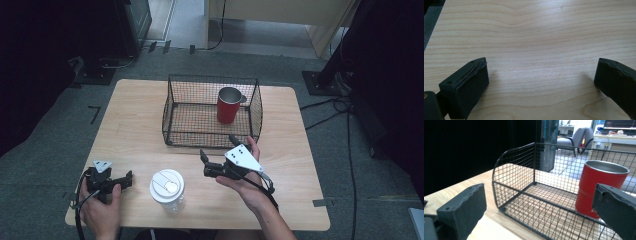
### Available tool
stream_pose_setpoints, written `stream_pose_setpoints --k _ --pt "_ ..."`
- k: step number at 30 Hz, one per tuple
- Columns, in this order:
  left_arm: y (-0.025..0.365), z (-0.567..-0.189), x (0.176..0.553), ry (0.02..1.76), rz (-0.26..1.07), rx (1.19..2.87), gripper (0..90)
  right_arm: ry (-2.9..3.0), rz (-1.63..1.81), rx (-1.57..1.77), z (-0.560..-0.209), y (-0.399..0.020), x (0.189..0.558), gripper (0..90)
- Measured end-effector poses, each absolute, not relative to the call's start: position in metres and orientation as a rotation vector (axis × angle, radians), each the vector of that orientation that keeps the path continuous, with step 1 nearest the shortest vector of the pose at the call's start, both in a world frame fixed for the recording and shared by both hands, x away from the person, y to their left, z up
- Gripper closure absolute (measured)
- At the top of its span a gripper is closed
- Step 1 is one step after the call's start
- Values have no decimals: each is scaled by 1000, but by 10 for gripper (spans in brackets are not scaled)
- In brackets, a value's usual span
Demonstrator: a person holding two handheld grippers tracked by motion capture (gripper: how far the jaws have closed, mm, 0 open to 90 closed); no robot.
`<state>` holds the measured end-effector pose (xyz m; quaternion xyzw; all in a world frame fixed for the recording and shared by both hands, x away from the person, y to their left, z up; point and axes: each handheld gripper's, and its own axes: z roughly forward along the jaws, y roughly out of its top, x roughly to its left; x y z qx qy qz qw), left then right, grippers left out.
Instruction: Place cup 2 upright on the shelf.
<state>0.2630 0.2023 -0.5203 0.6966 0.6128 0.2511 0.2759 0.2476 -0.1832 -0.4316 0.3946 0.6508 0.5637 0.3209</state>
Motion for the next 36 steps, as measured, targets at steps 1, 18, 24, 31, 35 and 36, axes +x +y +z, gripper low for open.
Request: stream_pose_setpoints --k 1,18,24,31,35,36 --pt "202 -520 263 1647 675 1871 0 1722 1486 1033 -435 -181 244 0" --pt "202 -520 264 1646 673 1869 0 1805 1518 1023 -468 -173 218 0" --pt "202 -520 264 1646 674 1869 0 1824 1535 1021 -477 -172 207 0" --pt "201 -520 264 1649 675 1867 0 1851 1519 1010 -486 -172 198 0" --pt "201 -520 264 1651 677 1865 0 1866 1526 1004 -489 -170 194 0" --pt "201 -520 264 1651 677 1865 0 1870 1531 1003 -490 -169 193 0"
